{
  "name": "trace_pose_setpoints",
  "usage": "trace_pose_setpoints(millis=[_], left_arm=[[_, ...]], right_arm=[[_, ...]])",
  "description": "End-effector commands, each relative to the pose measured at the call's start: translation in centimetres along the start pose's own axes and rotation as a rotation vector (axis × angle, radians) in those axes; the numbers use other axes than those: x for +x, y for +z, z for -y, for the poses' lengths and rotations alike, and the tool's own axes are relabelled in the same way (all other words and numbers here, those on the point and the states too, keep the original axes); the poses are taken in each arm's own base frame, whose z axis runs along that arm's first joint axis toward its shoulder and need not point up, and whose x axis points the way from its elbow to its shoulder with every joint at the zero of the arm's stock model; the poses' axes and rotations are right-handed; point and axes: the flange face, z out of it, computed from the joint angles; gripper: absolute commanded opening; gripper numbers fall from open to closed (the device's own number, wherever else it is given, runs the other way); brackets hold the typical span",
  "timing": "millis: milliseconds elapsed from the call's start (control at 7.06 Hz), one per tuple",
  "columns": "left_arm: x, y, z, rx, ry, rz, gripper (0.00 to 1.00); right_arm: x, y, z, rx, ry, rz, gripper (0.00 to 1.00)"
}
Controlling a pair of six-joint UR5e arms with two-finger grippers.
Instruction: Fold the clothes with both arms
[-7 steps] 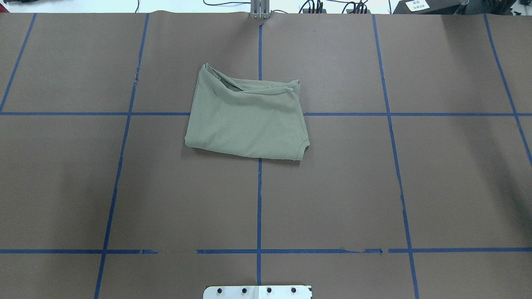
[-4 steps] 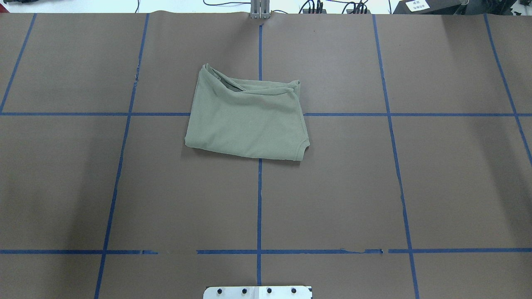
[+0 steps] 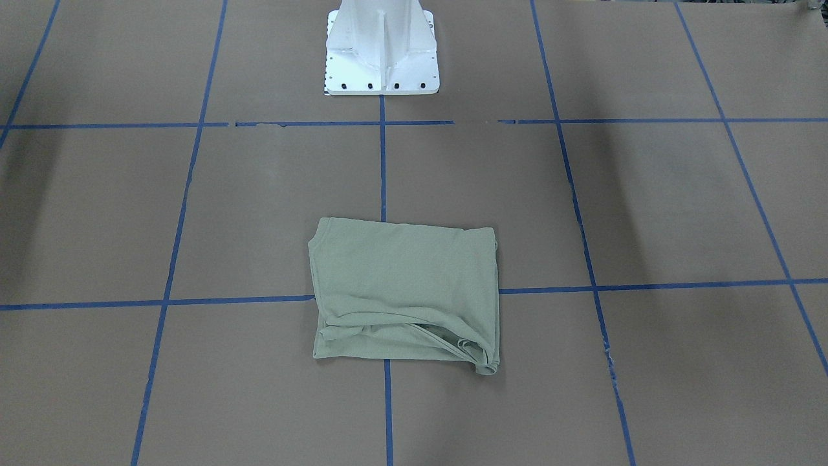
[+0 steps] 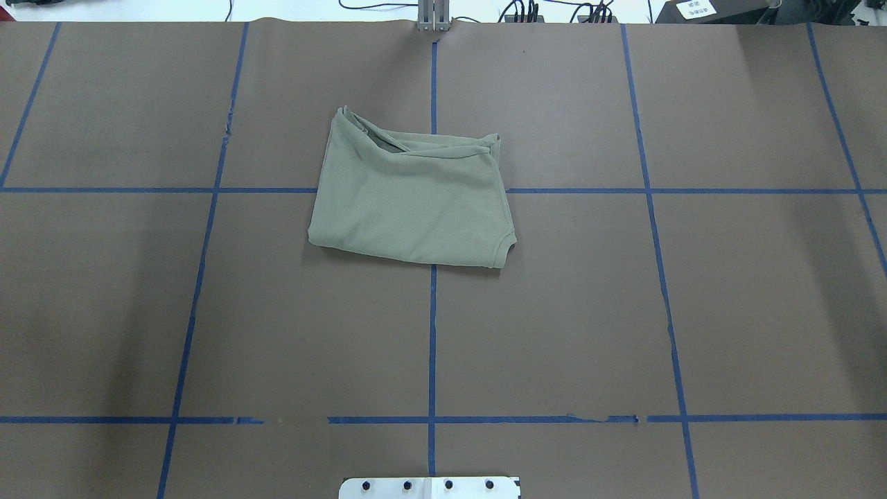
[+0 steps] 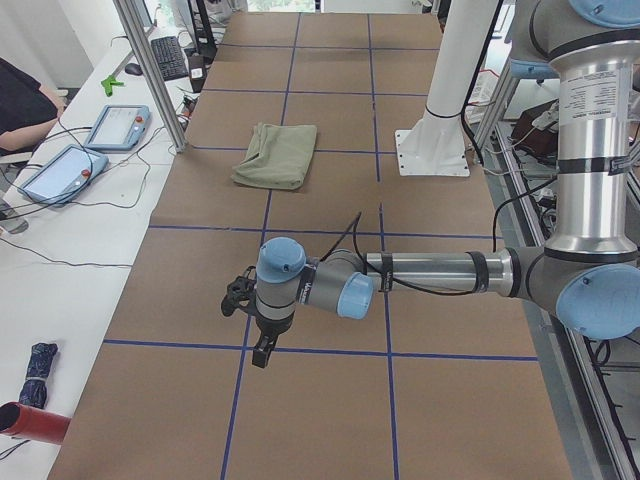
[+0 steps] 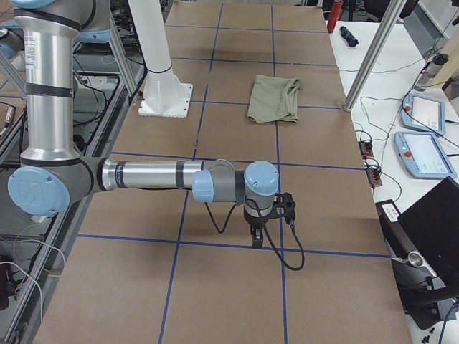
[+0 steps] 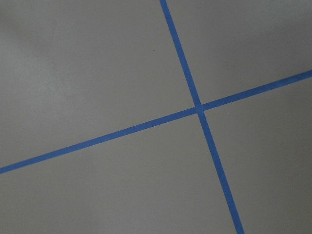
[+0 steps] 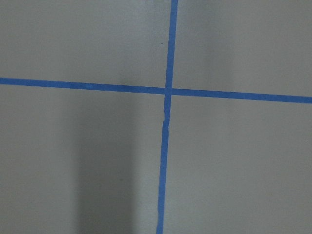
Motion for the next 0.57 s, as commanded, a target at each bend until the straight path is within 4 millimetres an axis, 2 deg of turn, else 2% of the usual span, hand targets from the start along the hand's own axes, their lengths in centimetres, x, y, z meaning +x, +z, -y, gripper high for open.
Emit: trace_pose_setpoints(millis=[0,425], left_arm=[[0.2,-0.3,0.8,-0.05,-0.046,-0.007,1.0],[0.8,-0.1,-0.2,-0.048,-0.051,-0.124,1.0]], right_arm=[[-0.4,0.1,-0.2,-0.004,0.057,0.055,1.0],[-0.6,-0.1,0.1,0.002,0.053,0.056,1.0]])
